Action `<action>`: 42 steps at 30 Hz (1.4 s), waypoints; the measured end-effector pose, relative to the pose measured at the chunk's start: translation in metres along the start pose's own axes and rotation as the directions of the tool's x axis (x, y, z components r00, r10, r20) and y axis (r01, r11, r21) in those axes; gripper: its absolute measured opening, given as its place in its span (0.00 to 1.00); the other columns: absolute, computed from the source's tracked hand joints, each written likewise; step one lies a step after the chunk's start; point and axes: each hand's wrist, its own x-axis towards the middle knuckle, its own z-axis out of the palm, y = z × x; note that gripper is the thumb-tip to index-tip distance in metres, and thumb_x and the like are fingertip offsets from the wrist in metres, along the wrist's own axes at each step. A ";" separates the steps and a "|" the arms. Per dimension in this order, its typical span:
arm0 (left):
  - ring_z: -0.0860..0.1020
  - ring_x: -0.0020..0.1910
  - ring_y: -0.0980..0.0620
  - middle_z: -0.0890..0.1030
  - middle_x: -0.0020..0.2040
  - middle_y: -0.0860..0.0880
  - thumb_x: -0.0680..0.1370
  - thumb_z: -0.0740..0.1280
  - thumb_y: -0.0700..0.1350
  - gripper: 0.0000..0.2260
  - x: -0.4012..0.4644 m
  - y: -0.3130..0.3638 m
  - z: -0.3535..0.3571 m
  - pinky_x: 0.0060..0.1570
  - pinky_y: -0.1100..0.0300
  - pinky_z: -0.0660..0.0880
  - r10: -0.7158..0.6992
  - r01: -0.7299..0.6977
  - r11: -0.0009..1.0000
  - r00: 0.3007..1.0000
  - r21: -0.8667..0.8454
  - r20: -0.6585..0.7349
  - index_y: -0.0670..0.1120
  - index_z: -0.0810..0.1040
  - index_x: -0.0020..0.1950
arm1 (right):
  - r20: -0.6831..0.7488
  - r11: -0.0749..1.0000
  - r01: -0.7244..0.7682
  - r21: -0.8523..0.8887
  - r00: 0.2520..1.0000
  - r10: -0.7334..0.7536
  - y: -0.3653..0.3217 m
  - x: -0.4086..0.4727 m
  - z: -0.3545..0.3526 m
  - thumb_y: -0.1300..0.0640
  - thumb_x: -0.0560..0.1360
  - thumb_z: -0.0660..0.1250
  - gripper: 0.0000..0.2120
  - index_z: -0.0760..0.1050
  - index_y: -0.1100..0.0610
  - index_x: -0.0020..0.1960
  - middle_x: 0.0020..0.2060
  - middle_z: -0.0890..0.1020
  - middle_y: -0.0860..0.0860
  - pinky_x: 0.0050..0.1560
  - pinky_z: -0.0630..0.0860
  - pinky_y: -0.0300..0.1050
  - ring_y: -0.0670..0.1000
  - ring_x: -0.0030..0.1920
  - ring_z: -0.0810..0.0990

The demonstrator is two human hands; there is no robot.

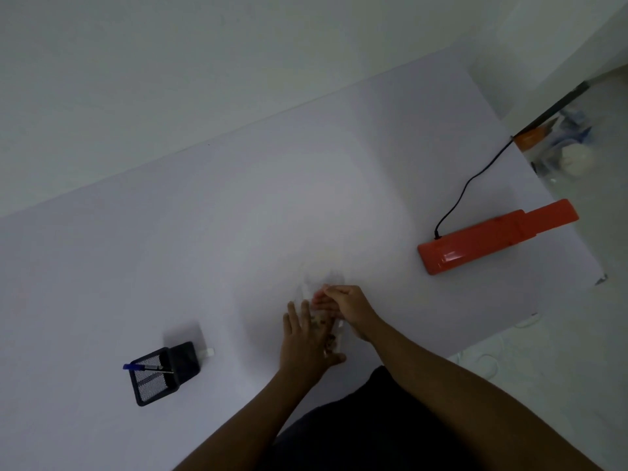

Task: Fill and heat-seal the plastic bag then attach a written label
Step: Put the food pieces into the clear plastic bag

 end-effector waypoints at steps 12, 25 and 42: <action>0.45 0.77 0.32 0.43 0.78 0.33 0.70 0.58 0.75 0.43 0.003 -0.004 -0.006 0.74 0.38 0.49 0.031 -0.029 0.999 0.997 -0.018 0.068 0.56 0.49 0.79 | -0.081 0.999 0.043 -0.001 0.996 -0.043 -0.067 0.054 -0.021 0.52 0.82 0.63 0.19 0.79 0.69 0.55 0.48 0.85 0.63 0.46 0.82 0.47 0.60 0.47 0.86; 0.46 0.77 0.32 0.44 0.79 0.34 0.69 0.57 0.76 0.44 0.002 -0.003 -0.005 0.73 0.34 0.50 0.032 -0.031 0.999 0.998 -0.014 0.045 0.57 0.49 0.79 | 0.147 0.997 0.038 -0.068 0.989 -0.028 -0.043 0.029 0.012 0.57 0.82 0.62 0.16 0.80 0.71 0.54 0.49 0.85 0.66 0.55 0.82 0.52 0.62 0.50 0.85; 0.44 0.76 0.30 0.42 0.78 0.31 0.68 0.58 0.76 0.47 0.005 -0.004 -0.004 0.72 0.32 0.48 0.030 -0.031 0.999 0.995 0.014 0.097 0.55 0.48 0.79 | 0.129 0.986 0.075 -0.149 0.990 -0.055 -0.099 0.094 0.012 0.55 0.84 0.58 0.19 0.78 0.70 0.58 0.51 0.84 0.65 0.51 0.80 0.45 0.58 0.50 0.86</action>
